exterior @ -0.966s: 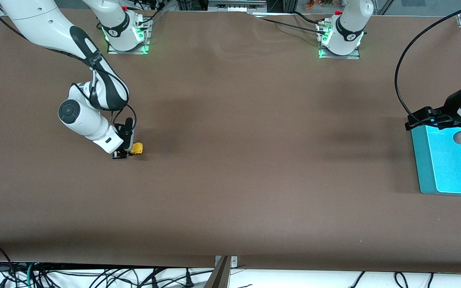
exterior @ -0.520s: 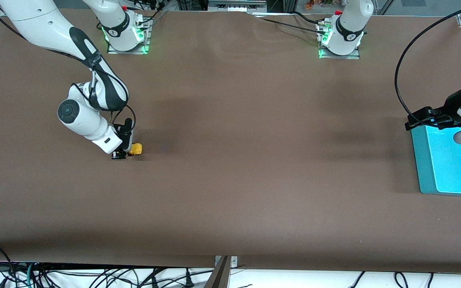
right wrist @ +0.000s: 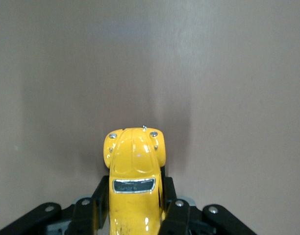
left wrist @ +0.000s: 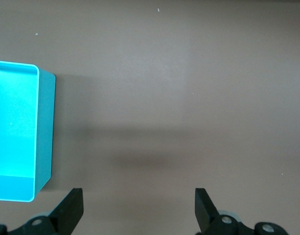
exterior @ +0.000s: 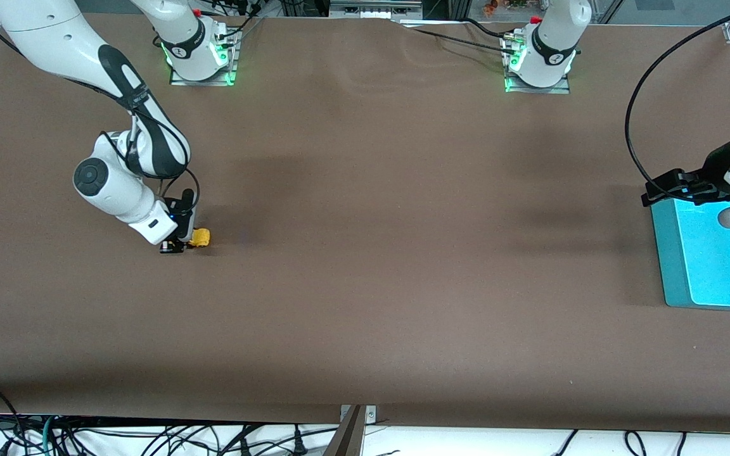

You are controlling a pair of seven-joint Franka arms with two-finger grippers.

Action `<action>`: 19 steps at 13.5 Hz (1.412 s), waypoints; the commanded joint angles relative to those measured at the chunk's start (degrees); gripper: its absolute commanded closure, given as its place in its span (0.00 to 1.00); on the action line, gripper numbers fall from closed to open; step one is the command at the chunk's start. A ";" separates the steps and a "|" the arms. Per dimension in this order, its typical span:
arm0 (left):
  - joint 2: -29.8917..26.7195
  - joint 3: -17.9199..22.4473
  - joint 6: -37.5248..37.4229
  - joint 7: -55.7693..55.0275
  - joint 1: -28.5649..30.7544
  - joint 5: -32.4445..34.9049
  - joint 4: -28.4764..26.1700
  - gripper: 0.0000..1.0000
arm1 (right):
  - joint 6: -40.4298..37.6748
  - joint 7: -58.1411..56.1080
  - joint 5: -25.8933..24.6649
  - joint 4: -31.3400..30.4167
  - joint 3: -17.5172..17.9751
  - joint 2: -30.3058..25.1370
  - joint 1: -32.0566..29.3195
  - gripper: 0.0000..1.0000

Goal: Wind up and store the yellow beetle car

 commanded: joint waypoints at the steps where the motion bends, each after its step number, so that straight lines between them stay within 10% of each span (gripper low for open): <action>1: 0.48 -0.18 -0.34 1.28 0.59 -1.62 1.37 0.00 | 2.36 -4.60 0.43 -1.30 -0.60 1.38 -2.18 0.84; 19: 0.57 -0.18 -0.34 1.19 0.50 -1.62 1.37 0.00 | 2.00 -21.39 0.60 -2.10 -0.51 1.91 -15.89 0.84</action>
